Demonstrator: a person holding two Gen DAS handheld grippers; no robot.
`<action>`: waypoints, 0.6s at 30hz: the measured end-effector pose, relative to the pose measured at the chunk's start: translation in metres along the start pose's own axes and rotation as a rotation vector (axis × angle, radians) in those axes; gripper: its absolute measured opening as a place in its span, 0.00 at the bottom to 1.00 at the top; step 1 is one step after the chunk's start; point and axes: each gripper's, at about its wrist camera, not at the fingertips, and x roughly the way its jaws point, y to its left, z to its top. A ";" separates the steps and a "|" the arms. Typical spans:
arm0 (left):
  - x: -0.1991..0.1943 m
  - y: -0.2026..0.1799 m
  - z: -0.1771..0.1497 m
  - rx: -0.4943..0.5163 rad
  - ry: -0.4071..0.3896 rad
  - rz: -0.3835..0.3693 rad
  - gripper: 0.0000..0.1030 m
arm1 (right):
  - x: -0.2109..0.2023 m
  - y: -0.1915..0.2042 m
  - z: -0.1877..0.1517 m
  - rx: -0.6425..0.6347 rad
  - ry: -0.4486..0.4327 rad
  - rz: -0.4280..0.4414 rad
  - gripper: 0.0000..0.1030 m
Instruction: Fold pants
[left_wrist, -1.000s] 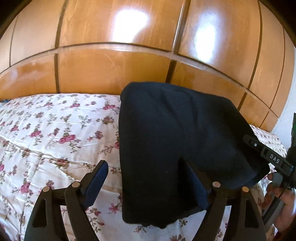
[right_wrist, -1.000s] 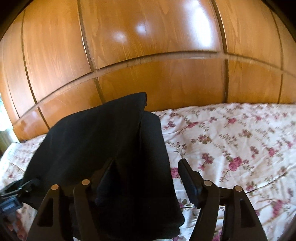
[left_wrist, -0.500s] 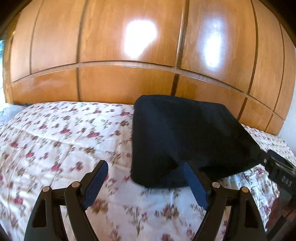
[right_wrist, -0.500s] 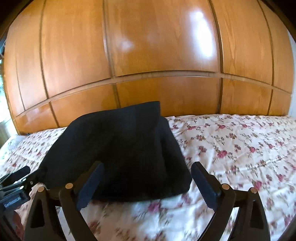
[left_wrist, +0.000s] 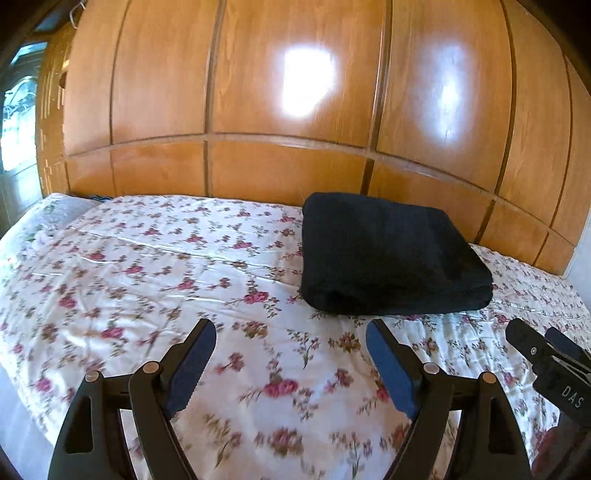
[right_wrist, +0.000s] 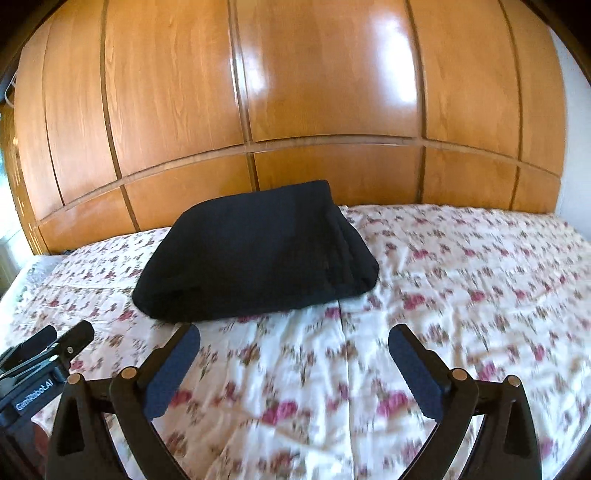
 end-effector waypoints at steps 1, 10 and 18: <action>-0.009 0.001 -0.002 0.005 -0.007 0.011 0.82 | -0.007 0.000 -0.002 0.004 -0.002 0.003 0.99; -0.060 -0.003 -0.009 0.041 -0.034 -0.022 0.82 | -0.052 0.003 -0.012 0.026 -0.014 0.034 0.99; -0.074 -0.011 -0.013 0.079 -0.049 -0.010 0.82 | -0.068 0.012 -0.021 -0.026 -0.024 0.004 0.99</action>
